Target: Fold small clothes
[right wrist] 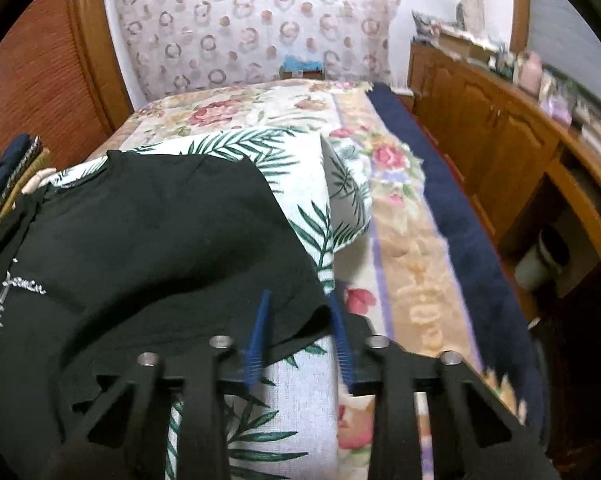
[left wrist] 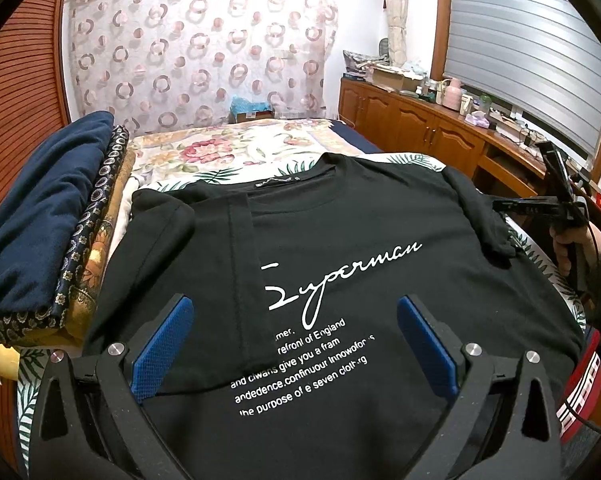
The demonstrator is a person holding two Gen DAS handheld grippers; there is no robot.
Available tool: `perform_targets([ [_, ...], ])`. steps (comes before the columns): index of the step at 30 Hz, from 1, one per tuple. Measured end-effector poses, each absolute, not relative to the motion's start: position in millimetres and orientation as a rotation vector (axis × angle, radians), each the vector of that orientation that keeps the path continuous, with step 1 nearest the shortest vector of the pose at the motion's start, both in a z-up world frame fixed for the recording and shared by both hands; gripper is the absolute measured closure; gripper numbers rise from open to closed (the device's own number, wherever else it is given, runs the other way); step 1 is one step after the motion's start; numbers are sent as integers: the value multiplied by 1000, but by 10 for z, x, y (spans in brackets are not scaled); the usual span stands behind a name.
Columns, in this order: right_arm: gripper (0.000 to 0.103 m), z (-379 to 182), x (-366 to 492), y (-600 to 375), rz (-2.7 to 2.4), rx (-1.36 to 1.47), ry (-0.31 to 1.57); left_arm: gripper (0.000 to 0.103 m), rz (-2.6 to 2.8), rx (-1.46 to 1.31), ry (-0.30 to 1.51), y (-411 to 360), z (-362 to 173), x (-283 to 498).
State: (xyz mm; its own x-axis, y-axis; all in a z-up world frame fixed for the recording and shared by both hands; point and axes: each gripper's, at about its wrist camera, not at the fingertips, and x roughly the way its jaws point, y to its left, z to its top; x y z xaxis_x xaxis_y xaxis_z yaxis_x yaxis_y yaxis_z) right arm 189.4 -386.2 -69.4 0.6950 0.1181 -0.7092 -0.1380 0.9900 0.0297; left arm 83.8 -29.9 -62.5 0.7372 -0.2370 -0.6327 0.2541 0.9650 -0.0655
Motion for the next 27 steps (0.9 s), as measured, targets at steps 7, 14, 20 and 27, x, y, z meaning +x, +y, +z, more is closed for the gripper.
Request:
perform_targets([
  [7, 101, -416, 1750, -3675, 271, -56, 699, 1, -256, 14, 688, -227, -631, 817],
  [14, 101, 45, 1612, -3075, 448, -95, 591, 1, -245, 3, 680, -149, -619, 804],
  [20, 101, 121, 1771, -2699, 570, -98, 608, 1, -237, -2, 666, -75, -579, 782],
  [27, 82, 60, 2045, -2709, 562, -93, 624, 1, -218, -6, 660, 25, -562, 810],
])
